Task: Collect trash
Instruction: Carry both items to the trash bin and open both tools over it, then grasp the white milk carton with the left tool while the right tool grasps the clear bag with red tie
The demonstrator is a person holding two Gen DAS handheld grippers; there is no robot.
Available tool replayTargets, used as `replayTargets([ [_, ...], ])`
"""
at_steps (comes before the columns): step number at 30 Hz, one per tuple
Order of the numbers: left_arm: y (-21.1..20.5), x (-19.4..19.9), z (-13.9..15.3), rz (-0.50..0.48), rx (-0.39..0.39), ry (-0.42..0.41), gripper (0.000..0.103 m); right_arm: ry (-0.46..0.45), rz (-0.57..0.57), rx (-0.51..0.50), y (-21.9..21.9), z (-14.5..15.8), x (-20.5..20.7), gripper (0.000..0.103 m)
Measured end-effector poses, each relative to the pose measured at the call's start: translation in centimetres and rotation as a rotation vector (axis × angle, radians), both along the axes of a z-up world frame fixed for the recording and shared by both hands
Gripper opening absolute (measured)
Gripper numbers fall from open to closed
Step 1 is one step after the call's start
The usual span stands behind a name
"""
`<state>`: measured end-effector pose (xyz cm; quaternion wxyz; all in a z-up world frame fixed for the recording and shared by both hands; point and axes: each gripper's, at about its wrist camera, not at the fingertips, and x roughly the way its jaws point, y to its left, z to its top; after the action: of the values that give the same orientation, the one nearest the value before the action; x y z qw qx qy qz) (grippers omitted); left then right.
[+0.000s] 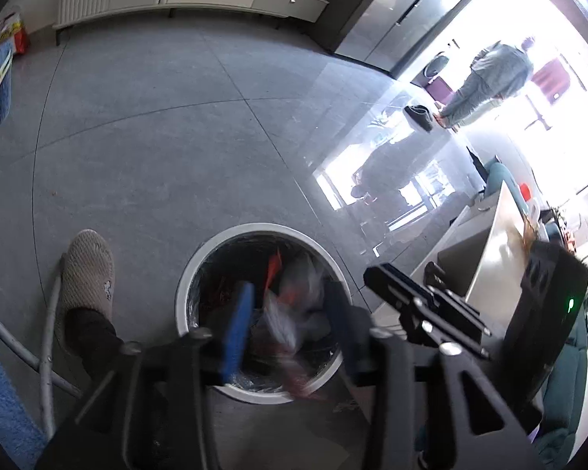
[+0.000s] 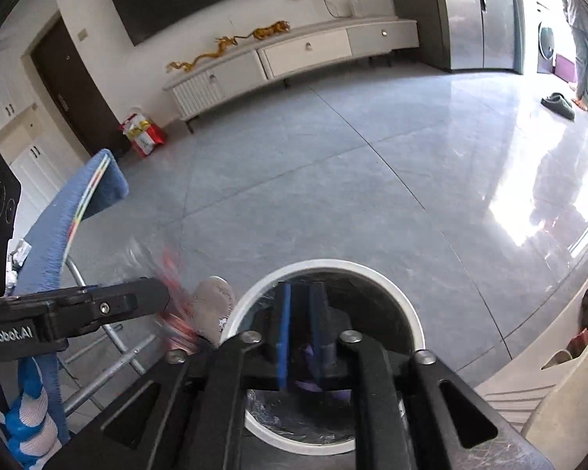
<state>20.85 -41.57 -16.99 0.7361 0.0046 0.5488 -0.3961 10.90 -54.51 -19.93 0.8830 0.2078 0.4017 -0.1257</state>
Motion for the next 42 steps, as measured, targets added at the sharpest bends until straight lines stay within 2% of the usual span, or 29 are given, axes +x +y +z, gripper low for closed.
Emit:
replayTargets([
  [6, 1.2, -0.7, 1.0, -0.010, -0.024, -0.008, 0.046, -0.020, -0.027, 0.001, 0.0, 0.5, -1.5, 0.024],
  [13, 4.5, -3.2, 5.3, -0.003, -0.051, -0.112, 0.046, -0.117, -0.026, -0.039, 2.2, 4.9, -3.4, 0.030],
  [19, 10.3, -5.2, 10.2, 0.045, -0.099, -0.211, 0.048, -0.220, 0.052, -0.102, 6.8, 10.7, -3.9, 0.034],
  [25, 18.7, -7.0, 14.7, 0.130, -0.146, -0.322, 0.050, -0.323, 0.163, -0.138, 13.1, 16.2, -4.3, 0.037],
  [29, 25.2, -7.9, 16.2, 0.222, -0.182, -0.362, 0.062, -0.361, 0.243, -0.142, 17.2, 18.5, -3.9, 0.038],
  [35, 35.6, -8.3, 15.6, 0.389, -0.223, -0.329, 0.062, -0.361, 0.372, -0.158, 23.2, 19.6, -2.5, 0.040],
  [40, 43.8, -7.8, 13.0, 0.527, -0.224, -0.273, 0.062, -0.336, 0.463, -0.151, 27.6, 18.9, -0.7, 0.041],
  [42, 46.9, -7.5, 11.6, 0.590, -0.243, -0.226, 0.062, -0.326, 0.494, -0.143, 29.2, 18.6, -0.1, 0.041],
])
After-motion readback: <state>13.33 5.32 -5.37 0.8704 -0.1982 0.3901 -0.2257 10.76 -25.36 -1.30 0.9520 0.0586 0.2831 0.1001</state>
